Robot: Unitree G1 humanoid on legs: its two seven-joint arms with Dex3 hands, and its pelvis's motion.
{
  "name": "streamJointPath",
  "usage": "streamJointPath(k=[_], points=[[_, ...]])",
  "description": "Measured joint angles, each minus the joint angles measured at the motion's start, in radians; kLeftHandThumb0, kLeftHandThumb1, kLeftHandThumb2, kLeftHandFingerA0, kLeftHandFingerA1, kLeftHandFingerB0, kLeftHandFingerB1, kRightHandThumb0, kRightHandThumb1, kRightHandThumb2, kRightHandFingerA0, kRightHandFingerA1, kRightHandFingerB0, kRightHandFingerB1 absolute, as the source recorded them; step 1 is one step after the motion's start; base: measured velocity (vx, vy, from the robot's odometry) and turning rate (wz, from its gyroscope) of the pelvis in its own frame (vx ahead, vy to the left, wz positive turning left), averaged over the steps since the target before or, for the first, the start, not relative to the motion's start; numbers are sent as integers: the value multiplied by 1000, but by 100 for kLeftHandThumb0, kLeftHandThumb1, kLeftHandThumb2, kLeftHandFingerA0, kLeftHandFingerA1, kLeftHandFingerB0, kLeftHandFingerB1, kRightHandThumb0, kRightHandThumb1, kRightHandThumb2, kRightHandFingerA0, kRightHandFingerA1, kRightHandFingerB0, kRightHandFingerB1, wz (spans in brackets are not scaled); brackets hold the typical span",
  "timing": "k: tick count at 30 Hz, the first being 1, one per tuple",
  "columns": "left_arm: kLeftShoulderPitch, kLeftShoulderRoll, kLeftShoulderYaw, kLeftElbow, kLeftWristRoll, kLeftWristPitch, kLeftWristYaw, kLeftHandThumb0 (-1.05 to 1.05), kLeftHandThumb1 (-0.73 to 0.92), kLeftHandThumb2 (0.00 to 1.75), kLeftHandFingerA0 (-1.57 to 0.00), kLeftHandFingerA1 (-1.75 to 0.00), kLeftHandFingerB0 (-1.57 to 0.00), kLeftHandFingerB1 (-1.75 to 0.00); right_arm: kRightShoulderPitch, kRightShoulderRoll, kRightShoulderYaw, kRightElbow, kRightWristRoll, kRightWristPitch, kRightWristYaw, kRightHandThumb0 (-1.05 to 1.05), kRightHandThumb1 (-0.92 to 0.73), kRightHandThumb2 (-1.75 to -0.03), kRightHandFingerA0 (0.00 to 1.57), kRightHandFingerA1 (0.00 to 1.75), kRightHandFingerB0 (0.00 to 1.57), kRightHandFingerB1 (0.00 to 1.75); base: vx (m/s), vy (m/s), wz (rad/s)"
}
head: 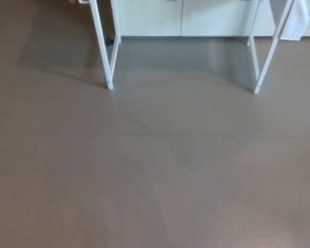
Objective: The robot walk towards a table in front and uses its left hand to pick up the pot from the base and pour water to the cup on the right hand side
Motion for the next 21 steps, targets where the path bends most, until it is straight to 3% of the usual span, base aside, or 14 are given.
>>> streamJointPath(k=[7,8,11,21], points=[[-4,15,0,-1,-5,-7,-2,2,47,53,-58,-43,-48,-40,-3,7,14,1,0,0,-1,-34,-20,-78,67,81,42,71,225,175,-5],[-4,15,0,-1,-6,-7,-2,1,48,53,-58,-43,-49,-40,-3,7,15,1,0,0,-1,-35,-19,-86,62,81,41,71,196,122,8],[0,15,-2,1,-6,-11,1,-1,48,53,-62,-44,-48,-40,-1,7,20,1,0,0,-1,-37,-18,-86,63,81,42,71,220,62,6],[13,12,-18,-4,-7,-29,-8,-2,48,53,-60,-44,-47,-40,3,2,27,3,0,-2,0,-30,-18,-81,66,83,44,71,249,-155,13]])
